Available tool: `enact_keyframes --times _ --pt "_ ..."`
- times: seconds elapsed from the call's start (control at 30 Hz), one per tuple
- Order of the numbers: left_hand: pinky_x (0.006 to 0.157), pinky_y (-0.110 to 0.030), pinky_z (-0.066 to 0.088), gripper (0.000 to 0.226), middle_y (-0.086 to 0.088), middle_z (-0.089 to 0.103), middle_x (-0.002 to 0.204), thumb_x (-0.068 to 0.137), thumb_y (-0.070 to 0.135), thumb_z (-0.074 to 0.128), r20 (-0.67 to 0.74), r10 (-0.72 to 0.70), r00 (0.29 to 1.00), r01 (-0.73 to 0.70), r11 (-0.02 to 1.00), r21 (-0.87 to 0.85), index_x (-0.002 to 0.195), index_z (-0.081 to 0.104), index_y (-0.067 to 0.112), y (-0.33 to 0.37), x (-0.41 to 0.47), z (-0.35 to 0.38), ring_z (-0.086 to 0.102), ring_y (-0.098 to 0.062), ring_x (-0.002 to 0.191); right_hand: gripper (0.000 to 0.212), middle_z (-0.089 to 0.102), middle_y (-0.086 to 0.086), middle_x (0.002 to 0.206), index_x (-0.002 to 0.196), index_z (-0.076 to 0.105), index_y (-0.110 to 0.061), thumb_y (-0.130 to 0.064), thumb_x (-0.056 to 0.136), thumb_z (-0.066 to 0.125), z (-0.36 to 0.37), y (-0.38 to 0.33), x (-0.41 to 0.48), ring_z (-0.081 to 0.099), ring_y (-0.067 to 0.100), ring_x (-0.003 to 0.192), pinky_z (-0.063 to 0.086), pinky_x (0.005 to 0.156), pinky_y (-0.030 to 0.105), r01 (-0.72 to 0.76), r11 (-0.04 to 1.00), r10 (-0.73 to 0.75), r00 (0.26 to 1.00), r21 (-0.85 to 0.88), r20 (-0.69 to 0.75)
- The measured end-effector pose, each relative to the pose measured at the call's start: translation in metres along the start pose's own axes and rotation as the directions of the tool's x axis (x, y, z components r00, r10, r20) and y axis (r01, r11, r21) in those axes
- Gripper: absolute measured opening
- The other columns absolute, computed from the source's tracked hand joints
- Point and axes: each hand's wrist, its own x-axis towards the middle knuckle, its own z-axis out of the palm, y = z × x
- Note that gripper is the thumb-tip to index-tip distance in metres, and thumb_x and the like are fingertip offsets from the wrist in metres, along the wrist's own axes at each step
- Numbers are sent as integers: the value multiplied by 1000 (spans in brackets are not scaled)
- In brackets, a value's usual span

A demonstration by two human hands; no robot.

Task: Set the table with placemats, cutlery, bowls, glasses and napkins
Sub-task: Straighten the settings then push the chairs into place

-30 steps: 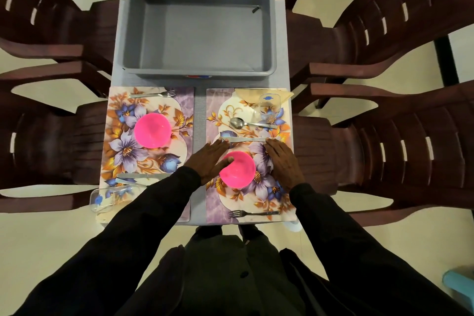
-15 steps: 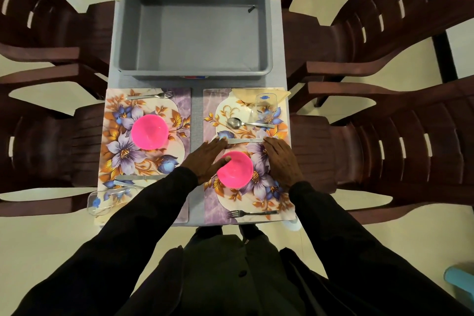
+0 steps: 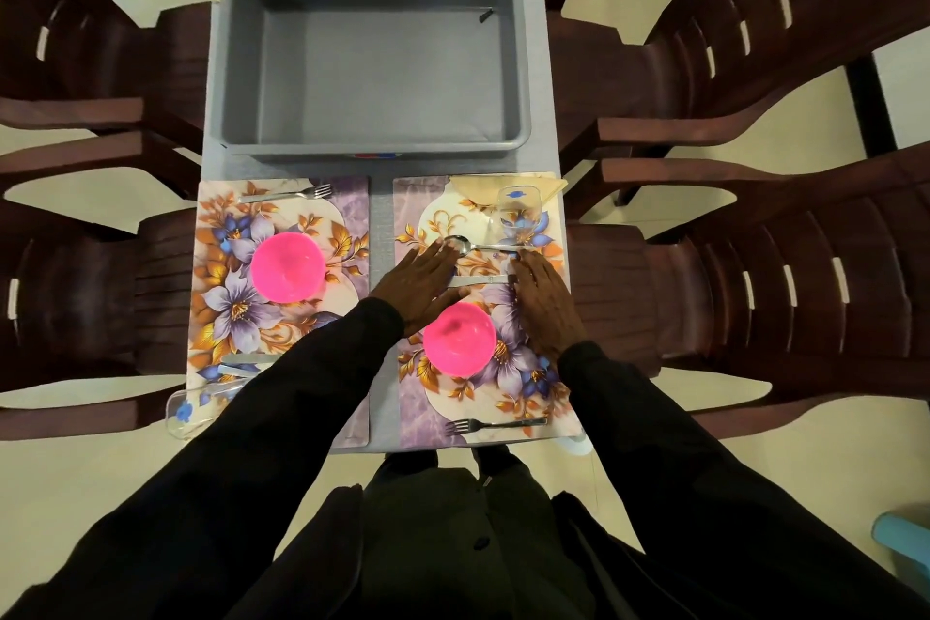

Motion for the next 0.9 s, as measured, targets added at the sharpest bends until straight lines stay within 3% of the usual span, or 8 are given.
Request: enact_keyframes --times 0.13,0.27,0.47,0.9 --pt "128 -38 3 103 -8 9 170 89 80 -8 -15 8 1000 -8 1000 -2 163 9 11 1 -7 1 4 -20 158 51 56 27 139 139 51 7 -2 91 66 -3 0 -3 52 42 132 44 112 50 8 999 -7 1000 45 -10" --pt "127 -35 -1 85 -7 8 170 100 69 13 -11 -2 1000 2 1000 0 163 9 13 3 -16 2 4 -19 158 57 56 26 138 139 52 7 -1 85 71 0 -1 -9 52 41 130 43 113 49 20 998 -20 1000 56 1" --pt "127 -35 0 98 -7 6 170 89 78 -3 -4 -17 1000 17 1000 8 163 7 14 4 -25 12 3 -17 157 49 56 26 137 137 53 7 -1 91 66 8 -1 -16 52 41 130 43 112 50 40 997 -38 999 68 -32" --pt "123 -29 -4 81 -8 11 170 100 64 18 -10 -56 998 56 998 -4 163 10 14 13 -29 7 7 -18 157 57 54 22 142 141 51 3 -5 88 72 9 2 -15 50 37 134 42 114 46 46 996 -47 999 70 14"
